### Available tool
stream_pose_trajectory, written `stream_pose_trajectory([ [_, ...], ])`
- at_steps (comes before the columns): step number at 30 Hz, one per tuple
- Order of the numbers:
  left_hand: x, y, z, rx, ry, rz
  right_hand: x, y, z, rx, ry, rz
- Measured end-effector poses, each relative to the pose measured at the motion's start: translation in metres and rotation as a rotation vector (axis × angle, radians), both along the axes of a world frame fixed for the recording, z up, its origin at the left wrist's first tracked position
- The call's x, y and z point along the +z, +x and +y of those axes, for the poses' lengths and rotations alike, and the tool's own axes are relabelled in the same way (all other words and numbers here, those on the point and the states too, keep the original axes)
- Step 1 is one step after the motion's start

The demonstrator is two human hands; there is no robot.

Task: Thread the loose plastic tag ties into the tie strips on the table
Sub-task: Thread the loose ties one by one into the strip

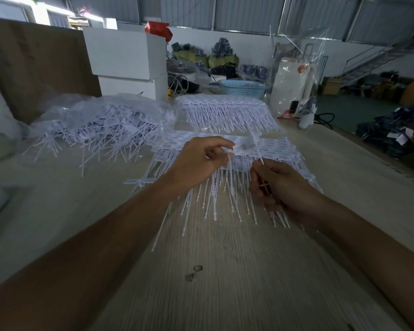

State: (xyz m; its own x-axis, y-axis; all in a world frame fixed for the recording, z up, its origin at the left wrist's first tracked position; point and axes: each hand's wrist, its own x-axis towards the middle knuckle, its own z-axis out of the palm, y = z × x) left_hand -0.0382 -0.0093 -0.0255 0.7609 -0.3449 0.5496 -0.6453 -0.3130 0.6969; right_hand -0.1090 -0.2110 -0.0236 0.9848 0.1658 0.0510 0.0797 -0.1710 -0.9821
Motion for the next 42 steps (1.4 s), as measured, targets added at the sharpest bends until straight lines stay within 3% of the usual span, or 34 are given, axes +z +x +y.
stream_pose_trajectory([
  [6, -0.002, -0.003, -0.005, -0.072, 0.058, 0.145, 0.000, 0.008, -0.008, -0.146, 0.078, 0.046],
  [11, 0.001, -0.008, -0.009, -0.063, 0.099, 0.087, 0.001, 0.009, -0.006, -0.181, 0.113, 0.088],
  [18, -0.003, -0.013, -0.012, -0.173, 0.111, 0.076, 0.007, -0.002, 0.005, -0.092, -0.012, 0.026],
  [25, 0.001, -0.010, -0.004, -0.287, 0.080, 0.212, 0.005, -0.001, 0.005, -0.137, -0.084, 0.010],
  [31, -0.009, -0.003, 0.003, -0.200, 0.246, 0.067, 0.004, 0.001, 0.005, -0.193, -0.034, 0.012],
  [38, -0.010, 0.000, 0.001, -0.044, 0.111, -0.116, 0.004, 0.001, 0.002, -0.209, -0.010, 0.029],
  [42, -0.007, -0.004, -0.002, -0.053, 0.141, -0.153, 0.003, -0.001, 0.003, -0.164, -0.031, -0.003],
])
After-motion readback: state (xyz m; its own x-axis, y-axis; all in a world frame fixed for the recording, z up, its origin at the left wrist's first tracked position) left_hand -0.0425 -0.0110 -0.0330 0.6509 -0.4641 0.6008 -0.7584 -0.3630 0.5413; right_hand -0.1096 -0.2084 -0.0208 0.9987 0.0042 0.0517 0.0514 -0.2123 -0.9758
